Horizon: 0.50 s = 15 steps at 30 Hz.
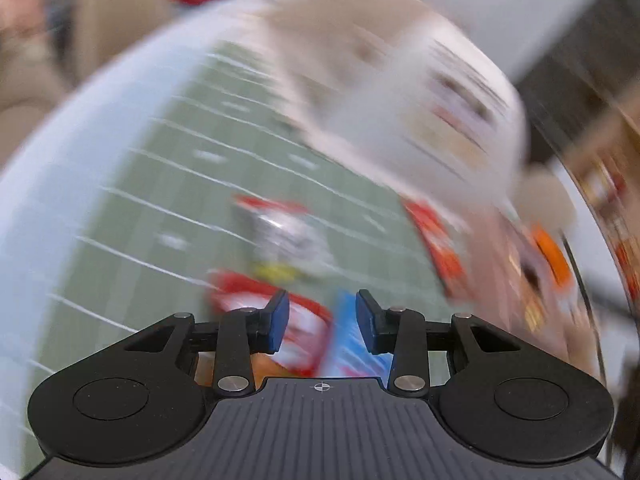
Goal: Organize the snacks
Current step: 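Release the red sauce packet over the box with the right tool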
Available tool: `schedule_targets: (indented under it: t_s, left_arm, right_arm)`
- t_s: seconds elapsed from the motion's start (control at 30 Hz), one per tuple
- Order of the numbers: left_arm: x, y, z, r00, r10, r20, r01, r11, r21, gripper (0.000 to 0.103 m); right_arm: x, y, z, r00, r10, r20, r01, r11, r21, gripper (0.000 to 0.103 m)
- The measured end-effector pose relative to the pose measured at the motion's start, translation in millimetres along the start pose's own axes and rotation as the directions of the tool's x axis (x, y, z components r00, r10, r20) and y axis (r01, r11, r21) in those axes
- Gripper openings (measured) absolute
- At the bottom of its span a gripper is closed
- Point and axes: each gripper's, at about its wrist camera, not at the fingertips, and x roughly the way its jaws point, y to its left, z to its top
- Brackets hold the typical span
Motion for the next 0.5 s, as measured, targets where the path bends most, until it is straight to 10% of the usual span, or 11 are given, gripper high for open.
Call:
schedule_targets:
  t_s: [0.2, 0.5]
  left_arm:
    - [23.5, 29.1, 41.7, 0.997, 0.074, -0.007, -0.074, 0.997, -0.024, 0.041]
    - [94.9, -27.5, 50.0, 0.993, 0.070, -0.092, -0.061, 0.994, 0.093, 0.042]
  right_arm:
    - [32.2, 54.2, -31.0, 0.985, 0.112, -0.132, -0.123, 0.990, -0.076, 0.077]
    - [29.8, 76.8, -56.1, 0.959, 0.170, -0.228, -0.190, 0.979, -0.068, 0.077]
